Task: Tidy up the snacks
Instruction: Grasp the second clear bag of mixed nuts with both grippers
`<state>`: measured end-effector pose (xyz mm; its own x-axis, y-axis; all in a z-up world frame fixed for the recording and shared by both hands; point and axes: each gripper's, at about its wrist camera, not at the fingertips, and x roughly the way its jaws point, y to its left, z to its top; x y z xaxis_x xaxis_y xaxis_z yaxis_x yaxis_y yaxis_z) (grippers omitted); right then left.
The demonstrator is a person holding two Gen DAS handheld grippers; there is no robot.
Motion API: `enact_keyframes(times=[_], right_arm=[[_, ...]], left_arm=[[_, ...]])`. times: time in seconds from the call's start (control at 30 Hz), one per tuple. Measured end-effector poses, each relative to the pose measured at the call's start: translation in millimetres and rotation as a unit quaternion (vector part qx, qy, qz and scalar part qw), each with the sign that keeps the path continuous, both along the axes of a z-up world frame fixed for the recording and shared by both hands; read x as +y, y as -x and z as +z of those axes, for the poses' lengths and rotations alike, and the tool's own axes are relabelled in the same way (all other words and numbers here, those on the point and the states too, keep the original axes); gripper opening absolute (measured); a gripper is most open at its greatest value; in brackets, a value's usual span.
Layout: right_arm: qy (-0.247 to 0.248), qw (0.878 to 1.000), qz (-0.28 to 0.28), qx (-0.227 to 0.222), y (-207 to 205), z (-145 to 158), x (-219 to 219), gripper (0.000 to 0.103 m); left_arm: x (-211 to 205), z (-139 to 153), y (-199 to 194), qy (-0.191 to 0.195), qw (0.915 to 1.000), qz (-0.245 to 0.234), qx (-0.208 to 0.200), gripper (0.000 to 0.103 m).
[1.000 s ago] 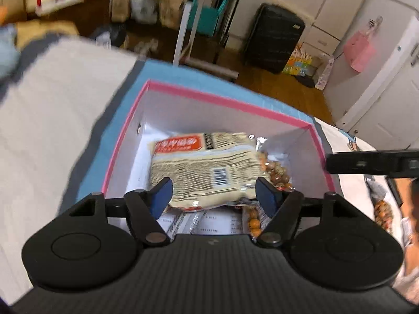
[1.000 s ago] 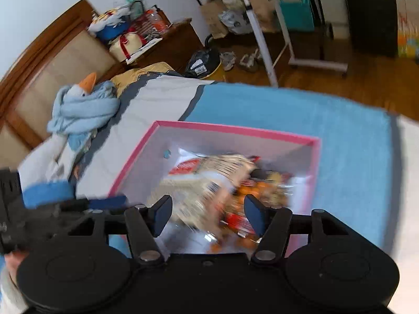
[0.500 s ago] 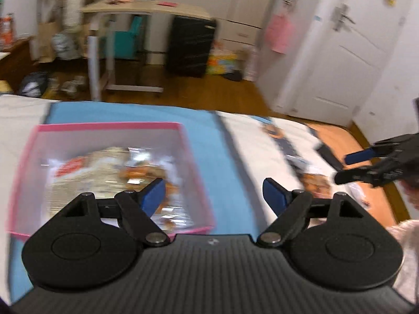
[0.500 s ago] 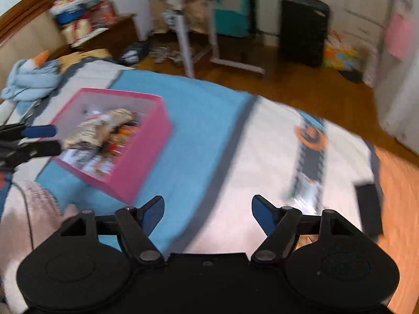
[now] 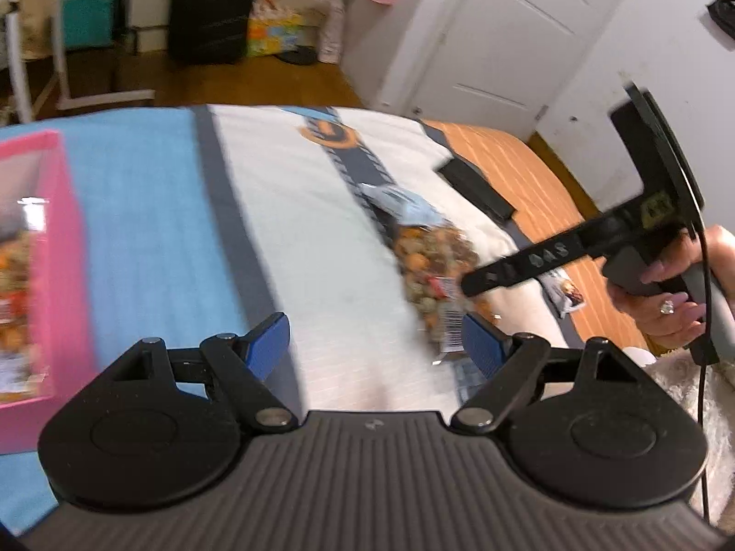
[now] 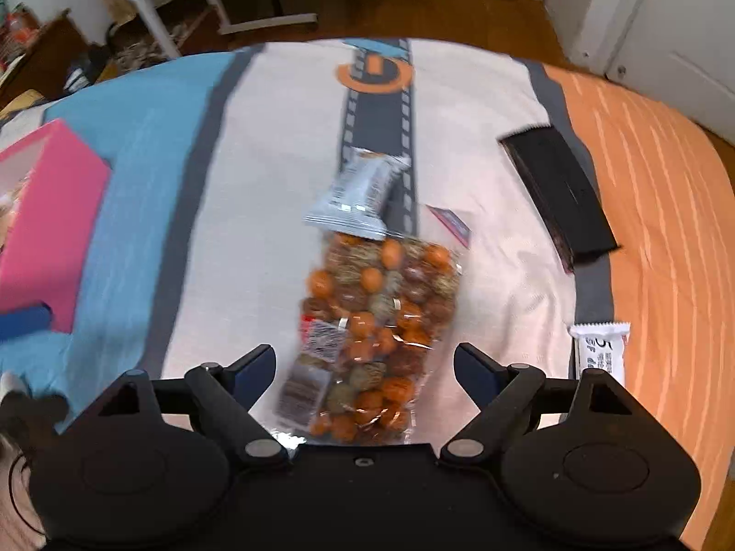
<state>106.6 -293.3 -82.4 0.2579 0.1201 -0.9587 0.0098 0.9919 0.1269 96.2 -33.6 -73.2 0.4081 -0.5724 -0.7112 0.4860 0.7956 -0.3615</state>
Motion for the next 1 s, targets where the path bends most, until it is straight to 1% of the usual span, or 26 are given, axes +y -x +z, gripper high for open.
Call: enact_keyframes(times=[0.13, 0.23, 0.3, 0.37, 0.43, 0.53, 0.57, 0.6, 0.63, 0.67, 0.7, 0.73, 0.8, 0.87, 0.9, 0.97, 1.0], right_arm=[[-0.066, 0.996, -0.055, 0.034, -6.3, -16.6, -23.6, 0.088], [-0.107, 0.989, -0.084, 0.049, -8.3, -25.5, -33.5, 0.088], [-0.12, 0.987, -0.088, 0.063, -9.9, -32.6, -33.3, 0.088], [-0.112, 0.988, -0.076, 0.07, -12.8, -38.5, -25.9, 0.089], [-0.093, 0.991, -0.061, 0.07, -15.4, -42.6, -17.2, 0.09], [-0.073, 0.993, -0.056, 0.078, -21.9, -53.3, -8.2, 0.091], [-0.072, 0.992, -0.057, 0.082, -24.7, -58.0, -6.9, 0.093], [-0.072, 0.992, -0.057, 0.082, -24.7, -58.0, -6.9, 0.095], [-0.073, 0.992, -0.064, 0.086, -28.2, -64.3, -5.7, 0.096], [-0.068, 0.992, -0.065, 0.084, -28.6, -65.3, -3.1, 0.096], [-0.062, 0.993, -0.064, 0.08, -27.7, -65.3, -0.1, 0.096], [-0.051, 0.994, -0.054, 0.075, -26.6, -65.4, 5.1, 0.094], [-0.037, 0.996, -0.047, 0.066, -21.9, -63.4, 11.9, 0.087], [-0.041, 0.996, -0.045, 0.062, -17.1, -60.4, 14.1, 0.084], [-0.045, 0.996, -0.046, 0.06, -14.4, -58.6, 15.4, 0.08], [-0.046, 0.996, -0.046, 0.057, -11.5, -56.3, 17.1, 0.077], [-0.054, 0.996, -0.048, 0.06, -3.8, -53.9, 20.5, 0.076]], left_arm=[[-35.4, -31.1, -3.3, 0.014, 0.9994, -0.031, 0.012, 0.082], [-56.5, -48.3, -5.5, 0.007, 0.9986, -0.051, 0.01, 0.082], [-68.3, -56.7, -9.5, 0.001, 0.9982, -0.06, 0.009, 0.082], [-78.9, -64.7, -16.2, -0.004, 0.9979, -0.062, 0.018, 0.082], [-85.7, -72.1, -22.6, 0.004, 0.9974, -0.064, 0.032, 0.082], [-92.7, -85.0, -29.5, 0.01, 0.9965, -0.048, 0.068, 0.075], [-93.8, -87.4, -30.3, 0.009, 0.9966, -0.039, 0.071, 0.071], [-92.7, -86.8, -29.3, 0.012, 0.997, -0.038, 0.067, 0.065], [-93.3, -86.1, -28.1, 0.016, 0.997, -0.043, 0.063, 0.062], [-92.7, -85.3, -24.7, 0.02, 0.9967, -0.044, 0.065, 0.059], [-93.2, -85.5, -23.1, 0.018, 0.997, -0.04, 0.064, 0.059], [-94.0, -85.3, -21.4, 0.015, 0.9972, -0.041, 0.06, 0.058], [-93.8, -85.1, -19.8, 0.015, 0.9971, -0.042, 0.061, 0.056], [-92.0, -85.4, -21.2, 0.028, 0.9959, -0.038, 0.077, 0.055], [-90.3, -84.8, -21.0, 0.033, 0.9951, -0.038, 0.085, 0.054], [-89.2, -82.2, -17.5, 0.032, 0.9942, -0.043, 0.093, 0.054], [-89.5, -79.8, -14.7, 0.027, 0.9939, -0.046, 0.096, 0.054]])
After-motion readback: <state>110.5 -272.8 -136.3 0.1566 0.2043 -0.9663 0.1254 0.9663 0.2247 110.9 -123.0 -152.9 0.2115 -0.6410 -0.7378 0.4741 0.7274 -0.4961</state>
